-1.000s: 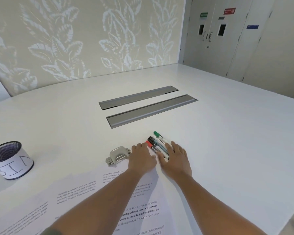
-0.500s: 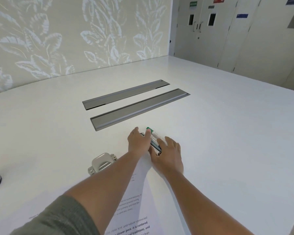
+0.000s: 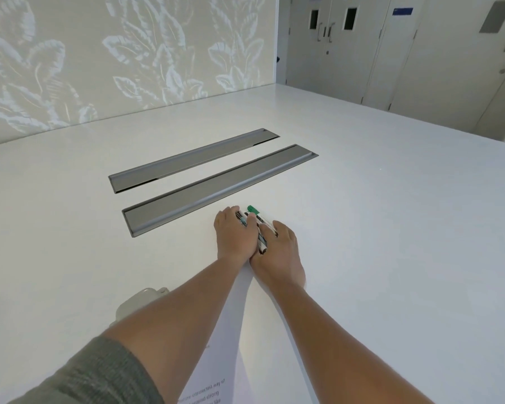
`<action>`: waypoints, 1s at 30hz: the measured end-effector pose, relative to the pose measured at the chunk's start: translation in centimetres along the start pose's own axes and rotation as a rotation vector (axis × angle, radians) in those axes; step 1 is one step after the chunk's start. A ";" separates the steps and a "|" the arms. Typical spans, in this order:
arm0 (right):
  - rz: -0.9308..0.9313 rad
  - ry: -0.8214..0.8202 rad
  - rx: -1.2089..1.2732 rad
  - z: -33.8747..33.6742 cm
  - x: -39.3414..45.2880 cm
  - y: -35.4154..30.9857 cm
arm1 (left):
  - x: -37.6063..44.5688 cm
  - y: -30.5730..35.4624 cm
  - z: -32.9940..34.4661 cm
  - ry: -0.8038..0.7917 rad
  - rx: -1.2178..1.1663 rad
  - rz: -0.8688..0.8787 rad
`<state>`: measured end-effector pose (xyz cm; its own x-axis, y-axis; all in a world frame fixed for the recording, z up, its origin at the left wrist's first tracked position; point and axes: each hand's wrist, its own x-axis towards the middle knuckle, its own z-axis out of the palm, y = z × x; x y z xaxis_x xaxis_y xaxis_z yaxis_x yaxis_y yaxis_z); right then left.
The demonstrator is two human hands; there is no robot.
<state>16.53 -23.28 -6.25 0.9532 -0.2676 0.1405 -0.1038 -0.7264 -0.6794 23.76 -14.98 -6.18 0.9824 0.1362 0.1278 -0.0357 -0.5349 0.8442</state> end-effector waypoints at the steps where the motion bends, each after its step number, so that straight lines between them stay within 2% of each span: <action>1: 0.002 -0.002 -0.003 0.1 0.6 0.1 | 0.5 0.0 0.2 0.004 -0.006 0.006; 7: 0.010 -0.011 -0.024 0.6 3.6 0.4 | 3.2 -0.2 1.3 0.045 -0.027 0.020; 13: -0.049 0.100 -0.147 0.9 5.0 0.4 | 4.5 -0.4 1.5 0.090 -0.043 -0.004; 21: 0.007 0.149 -0.036 1.2 5.2 0.5 | 4.3 -0.8 1.7 0.172 -0.024 0.017; 30: 0.020 0.206 0.042 1.5 5.4 1.0 | 3.9 -0.6 1.3 0.228 -0.148 -0.019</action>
<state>21.96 -24.52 -7.21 0.8722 -0.4089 0.2683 -0.1061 -0.6937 -0.7124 27.89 -15.22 -6.90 0.9173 0.3382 0.2104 -0.0601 -0.4048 0.9124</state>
